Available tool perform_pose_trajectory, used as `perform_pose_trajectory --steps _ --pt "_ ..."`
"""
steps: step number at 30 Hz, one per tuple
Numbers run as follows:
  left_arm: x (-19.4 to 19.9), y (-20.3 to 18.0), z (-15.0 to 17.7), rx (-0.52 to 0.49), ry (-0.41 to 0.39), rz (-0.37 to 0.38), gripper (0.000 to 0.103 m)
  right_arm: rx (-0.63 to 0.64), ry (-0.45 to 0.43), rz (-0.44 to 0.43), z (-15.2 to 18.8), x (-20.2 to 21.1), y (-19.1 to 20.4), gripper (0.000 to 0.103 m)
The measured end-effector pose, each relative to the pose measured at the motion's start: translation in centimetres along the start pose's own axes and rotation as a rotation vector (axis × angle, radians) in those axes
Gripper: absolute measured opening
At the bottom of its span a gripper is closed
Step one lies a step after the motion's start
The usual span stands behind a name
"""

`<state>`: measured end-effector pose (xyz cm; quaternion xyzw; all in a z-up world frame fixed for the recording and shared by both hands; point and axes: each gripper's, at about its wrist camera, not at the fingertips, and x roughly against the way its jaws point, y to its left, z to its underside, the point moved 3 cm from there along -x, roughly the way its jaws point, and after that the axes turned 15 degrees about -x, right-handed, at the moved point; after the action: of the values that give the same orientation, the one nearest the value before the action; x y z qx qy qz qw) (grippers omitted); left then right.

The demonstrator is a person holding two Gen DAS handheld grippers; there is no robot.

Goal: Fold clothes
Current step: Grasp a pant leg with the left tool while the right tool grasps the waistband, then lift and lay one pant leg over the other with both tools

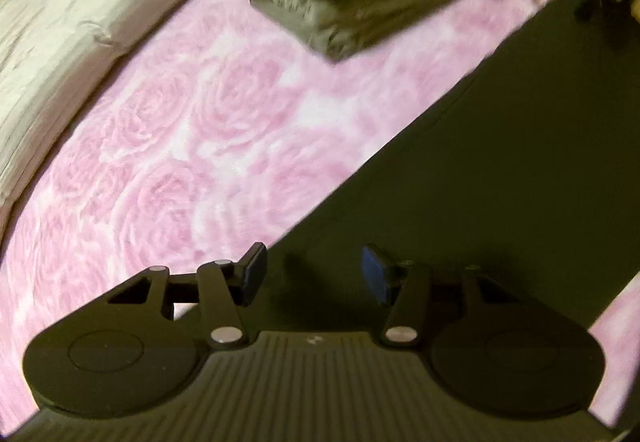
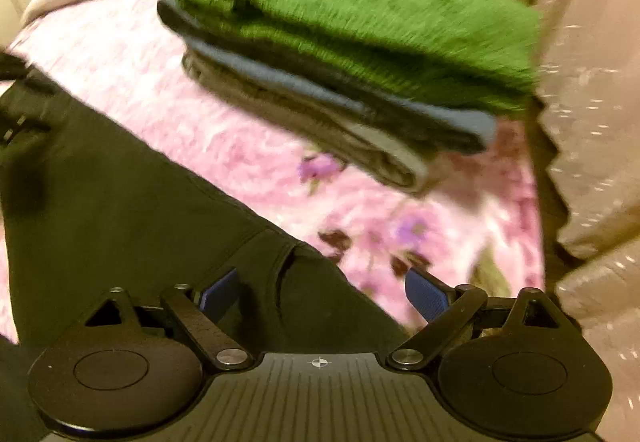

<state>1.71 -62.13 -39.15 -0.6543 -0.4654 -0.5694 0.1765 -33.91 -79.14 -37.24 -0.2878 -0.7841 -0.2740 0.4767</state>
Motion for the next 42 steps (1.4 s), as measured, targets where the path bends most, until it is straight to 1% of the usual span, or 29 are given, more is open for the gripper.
perform_pose_trajectory --steps 2,4,5,7,8,9,11,12,13,14,15,16,19,21,23,24,25,28,29,30,31,32,33,34,35,37,38,40,42 --pt "-1.5 1.3 0.6 -0.054 0.018 0.019 0.047 -0.007 0.034 -0.047 -0.5 -1.3 -0.8 0.092" --pt "-2.6 2.5 1.6 -0.087 0.040 0.056 0.046 -0.007 0.056 -0.082 -0.8 -2.0 -1.2 0.092" --pt "-3.1 2.9 2.0 -0.095 0.046 0.073 0.049 0.000 0.055 -0.086 -0.7 -1.9 -1.0 0.092" --pt "-3.5 3.6 2.7 -0.095 0.027 0.115 0.053 0.013 0.054 -0.094 -0.6 -1.6 -0.7 0.092" --pt "-3.7 3.8 2.8 -0.090 0.023 0.131 0.053 0.020 0.053 -0.099 -0.5 -1.4 -0.6 0.076" --pt "-3.8 3.9 2.9 -0.086 0.018 0.148 0.041 0.026 0.052 -0.103 -0.4 -1.3 -0.4 0.055" --pt "-3.5 3.4 2.8 -0.102 0.004 0.186 0.025 0.040 0.051 -0.112 -0.2 -1.0 -0.1 0.045" --pt "-3.3 3.0 2.8 -0.123 0.002 0.168 0.015 0.046 0.050 -0.116 -0.2 -0.9 0.1 0.038" --pt "-2.7 2.6 3.0 -0.142 -0.002 0.141 0.010 0.053 0.049 -0.120 -0.1 -0.7 0.2 0.033" --pt "-2.1 2.2 3.1 -0.162 -0.007 0.113 0.007 0.060 0.048 -0.124 0.0 -0.6 0.4 0.026" --pt "-1.5 1.8 3.3 -0.178 -0.013 0.084 0.006 0.072 0.022 -0.112 0.4 0.2 0.9 0.022" --pt "-0.2 1.5 3.4 -0.163 -0.034 0.045 0.006 0.087 -0.017 -0.090 0.8 1.4 1.5 0.021" --pt "5.1 -0.5 4.9 -0.084 -0.098 -0.065 0.006 0.138 -0.138 -0.017 2.8 5.8 4.1 0.016" --pt "9.4 -2.6 6.6 -0.014 -0.140 -0.115 0.006 0.179 -0.220 0.045 5.1 9.2 6.4 0.015" --pt "14.1 -5.3 8.7 0.064 -0.179 -0.148 0.005 0.220 -0.271 0.103 8.7 12.8 9.0 0.014" --pt "16.4 -7.1 10.0 0.117 -0.195 -0.153 0.005 0.236 -0.286 0.127 10.5 14.2 10.2 0.014" --pt "18.1 -9.3 11.4 0.184 -0.197 -0.139 0.005 0.246 -0.271 0.154 12.6 14.9 11.2 0.014" --pt "22.9 -15.7 15.4 0.382 -0.196 -0.094 0.007 0.269 -0.189 0.240 19.4 16.2 14.4 0.014" --pt "22.9 -17.5 16.7 0.435 -0.162 -0.057 0.009 0.276 -0.162 0.269 21.7 16.7 15.4 0.015" --pt "23.0 -19.4 18.0 0.487 -0.127 -0.021 0.013 0.274 -0.119 0.303 24.1 16.6 16.3 0.027" --pt "23.0 -21.2 19.3 0.539 -0.092 0.015 0.014 0.254 -0.076 0.339 26.0 16.3 16.8 0.044" --pt "23.1 -22.9 20.6 0.593 -0.058 0.051 0.015 0.227 -0.039 0.374 27.6 15.9 17.1 0.073" --pt "23.1 -23.8 21.9 0.656 -0.040 0.077 0.015 0.193 -0.025 0.389 29.0 15.9 17.3 0.079" --pt "23.2 -24.3 22.8 0.706 -0.032 0.084 0.015 0.134 -0.023 0.382 30.0 16.1 17.4 0.079" --pt "23.4 -24.2 23.6 0.747 -0.032 0.071 0.017 0.059 -0.020 0.376 30.6 16.3 17.3 0.079" --pt "23.6 -23.3 25.2 0.853 -0.036 0.029 0.029 -0.132 -0.036 0.353 30.8 16.9 16.4 0.079" --pt "23.6 -22.5 26.1 0.917 -0.038 0.002 0.034 -0.256 -0.061 0.324 30.6 17.2 15.6 0.079" --pt "22.9 -21.1 28.0 1.077 -0.047 -0.045 0.035 -0.524 -0.122 0.244 30.2 17.7 13.4 0.079" --pt "22.3 -19.7 29.9 1.237 -0.055 -0.094 0.042 -0.764 -0.180 0.157 30.4 17.9 11.0 0.079"
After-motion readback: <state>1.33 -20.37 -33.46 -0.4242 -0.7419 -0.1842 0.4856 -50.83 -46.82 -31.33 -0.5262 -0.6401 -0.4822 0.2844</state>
